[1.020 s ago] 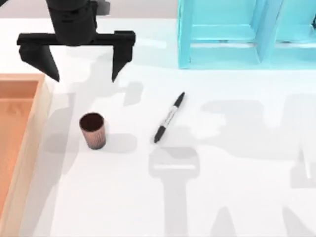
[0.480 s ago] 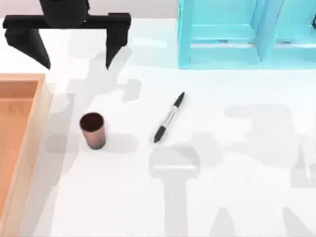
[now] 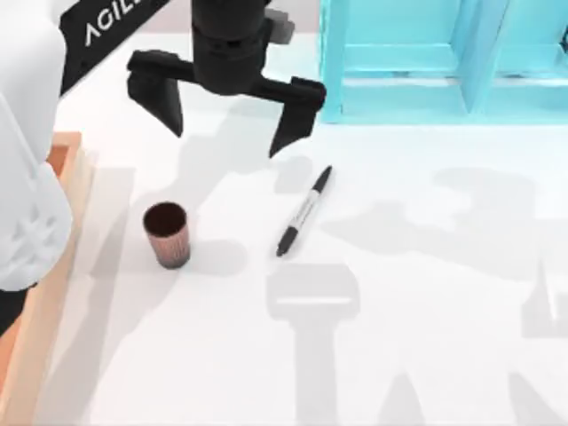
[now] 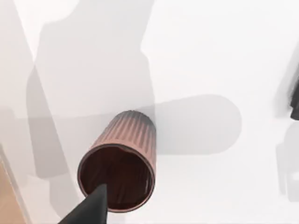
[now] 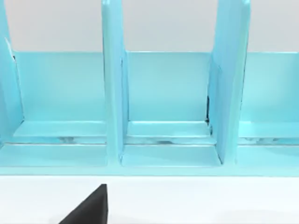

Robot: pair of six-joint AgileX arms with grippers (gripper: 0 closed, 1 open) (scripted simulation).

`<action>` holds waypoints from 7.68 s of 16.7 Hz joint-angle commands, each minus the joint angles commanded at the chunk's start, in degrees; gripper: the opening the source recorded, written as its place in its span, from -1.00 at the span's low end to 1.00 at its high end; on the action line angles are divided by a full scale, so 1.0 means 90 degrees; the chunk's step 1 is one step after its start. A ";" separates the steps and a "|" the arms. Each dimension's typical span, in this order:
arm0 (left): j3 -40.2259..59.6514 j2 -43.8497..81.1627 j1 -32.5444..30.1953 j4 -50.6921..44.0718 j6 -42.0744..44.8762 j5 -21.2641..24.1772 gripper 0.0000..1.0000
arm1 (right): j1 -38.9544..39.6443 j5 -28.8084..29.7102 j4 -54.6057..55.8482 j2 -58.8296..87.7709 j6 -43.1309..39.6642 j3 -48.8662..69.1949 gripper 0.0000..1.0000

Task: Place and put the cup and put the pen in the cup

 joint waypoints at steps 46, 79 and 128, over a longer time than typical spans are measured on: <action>-0.1384 0.1729 -0.0848 0.3349 0.0747 -0.0686 -1.00 | 0.0000 0.0000 0.0000 0.0000 0.0000 0.0000 1.00; -0.6058 -0.3068 -0.0882 0.6701 0.0502 -0.0541 -1.00 | 0.0000 0.0000 0.0000 0.0000 0.0000 0.0000 1.00; -1.3146 -0.5245 0.0799 1.8801 0.2184 0.0055 0.21 | 0.0000 0.0000 0.0000 0.0000 0.0000 0.0000 1.00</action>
